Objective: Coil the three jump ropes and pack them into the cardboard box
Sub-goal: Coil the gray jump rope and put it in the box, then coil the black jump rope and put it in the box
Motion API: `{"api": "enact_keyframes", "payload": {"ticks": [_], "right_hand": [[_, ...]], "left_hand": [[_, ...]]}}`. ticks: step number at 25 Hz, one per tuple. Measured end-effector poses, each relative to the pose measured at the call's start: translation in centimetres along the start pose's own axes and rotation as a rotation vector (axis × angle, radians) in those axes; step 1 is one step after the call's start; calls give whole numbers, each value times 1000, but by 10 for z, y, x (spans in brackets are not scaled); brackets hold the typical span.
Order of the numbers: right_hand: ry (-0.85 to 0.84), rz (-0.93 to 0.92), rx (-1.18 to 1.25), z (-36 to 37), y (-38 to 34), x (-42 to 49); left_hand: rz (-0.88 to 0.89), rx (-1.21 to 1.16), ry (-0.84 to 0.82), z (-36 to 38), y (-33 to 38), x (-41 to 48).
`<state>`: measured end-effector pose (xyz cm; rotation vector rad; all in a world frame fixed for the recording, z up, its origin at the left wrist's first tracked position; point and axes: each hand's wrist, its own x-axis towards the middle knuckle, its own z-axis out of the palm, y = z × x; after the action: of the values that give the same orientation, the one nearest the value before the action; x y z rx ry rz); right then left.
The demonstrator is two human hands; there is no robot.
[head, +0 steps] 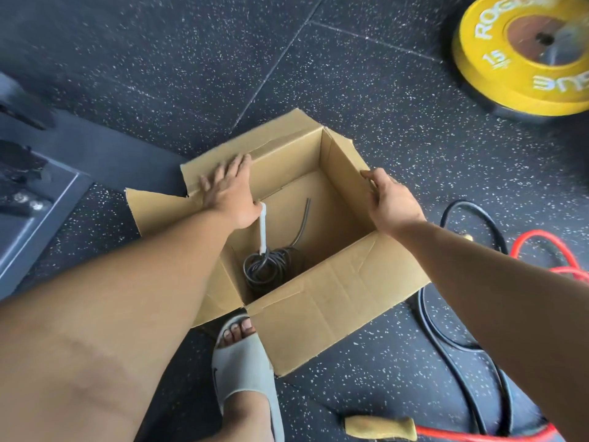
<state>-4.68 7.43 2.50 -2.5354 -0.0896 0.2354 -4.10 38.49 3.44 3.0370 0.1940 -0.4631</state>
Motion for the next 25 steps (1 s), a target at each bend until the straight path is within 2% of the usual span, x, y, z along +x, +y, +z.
{"api": "enact_keyframes", "payload": {"ticks": [7, 12, 17, 21, 25], "right_hand": [[14, 64, 35, 8, -4, 0], [-38, 160, -96, 11, -7, 7], [-24, 147, -145, 6, -9, 0], [-88, 95, -182, -32, -5, -36], [-92, 82, -284, -85, 21, -105]], "left_hand": [[-45, -35, 3, -3, -2, -1], [-49, -107, -44, -8, 1, 4], [-61, -56, -79, -7, 14, -4], [167, -134, -79, -25, 55, -36], [419, -261, -124, -43, 127, -86]]}}
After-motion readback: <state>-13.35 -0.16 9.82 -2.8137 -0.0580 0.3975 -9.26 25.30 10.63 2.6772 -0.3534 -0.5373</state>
